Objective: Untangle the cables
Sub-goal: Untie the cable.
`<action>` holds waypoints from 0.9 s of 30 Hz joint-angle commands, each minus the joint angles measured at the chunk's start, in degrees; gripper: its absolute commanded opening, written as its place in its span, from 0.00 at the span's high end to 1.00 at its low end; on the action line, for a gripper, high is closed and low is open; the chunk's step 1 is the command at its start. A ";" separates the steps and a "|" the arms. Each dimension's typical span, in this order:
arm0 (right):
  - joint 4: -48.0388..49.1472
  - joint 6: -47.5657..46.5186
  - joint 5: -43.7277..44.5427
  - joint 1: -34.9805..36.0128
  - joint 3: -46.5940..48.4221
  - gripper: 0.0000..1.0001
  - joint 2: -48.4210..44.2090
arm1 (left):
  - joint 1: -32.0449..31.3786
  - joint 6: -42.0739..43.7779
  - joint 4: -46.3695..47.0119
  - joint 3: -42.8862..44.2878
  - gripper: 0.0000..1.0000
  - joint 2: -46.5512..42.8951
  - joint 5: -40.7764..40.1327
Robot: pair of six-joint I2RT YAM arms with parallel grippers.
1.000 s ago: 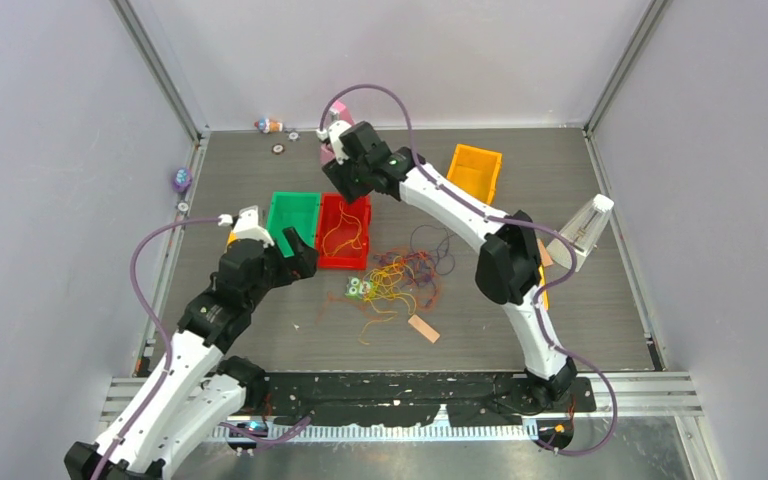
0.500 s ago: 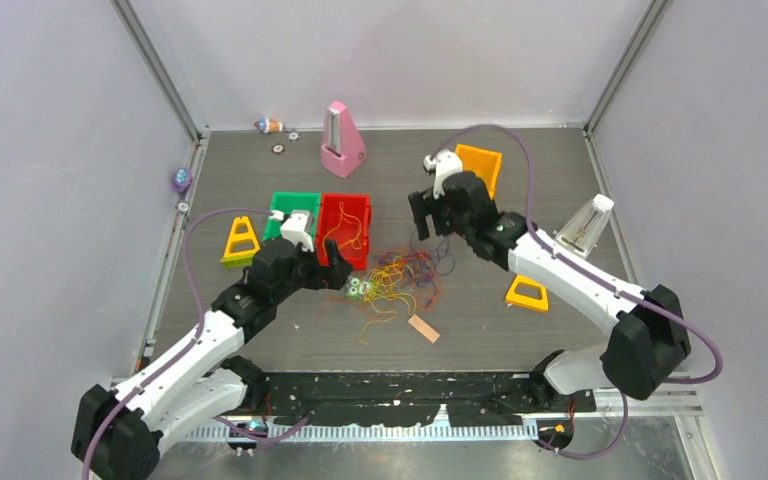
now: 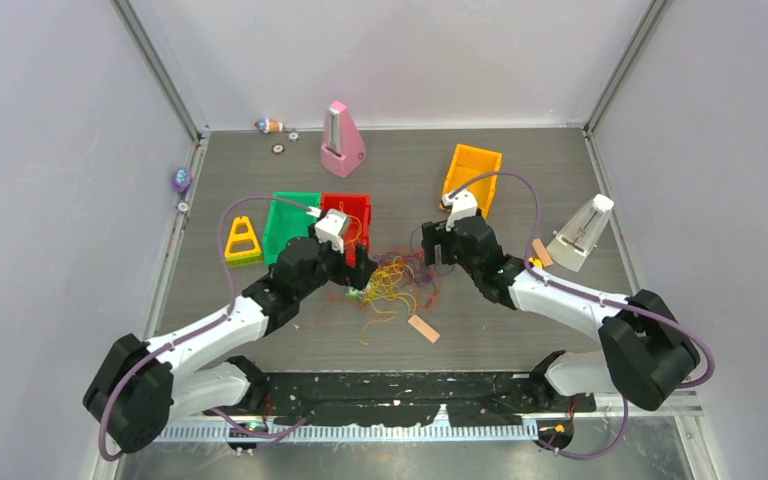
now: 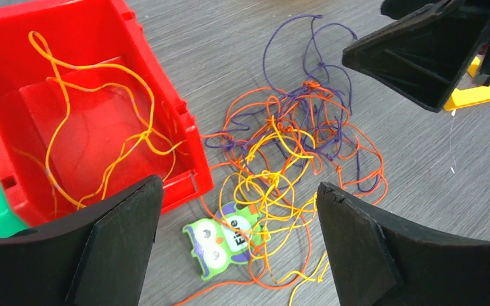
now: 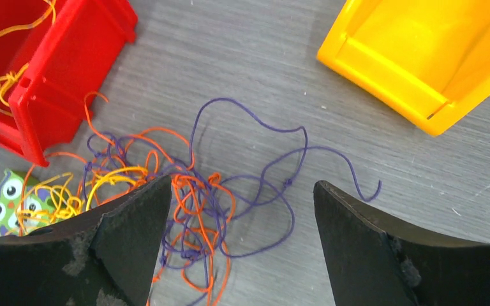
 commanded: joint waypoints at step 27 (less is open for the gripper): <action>13.43 5.94 6.43 -0.10 -2.65 0.14 3.71 | -1.07 4.76 10.52 3.33 0.11 9.37 7.73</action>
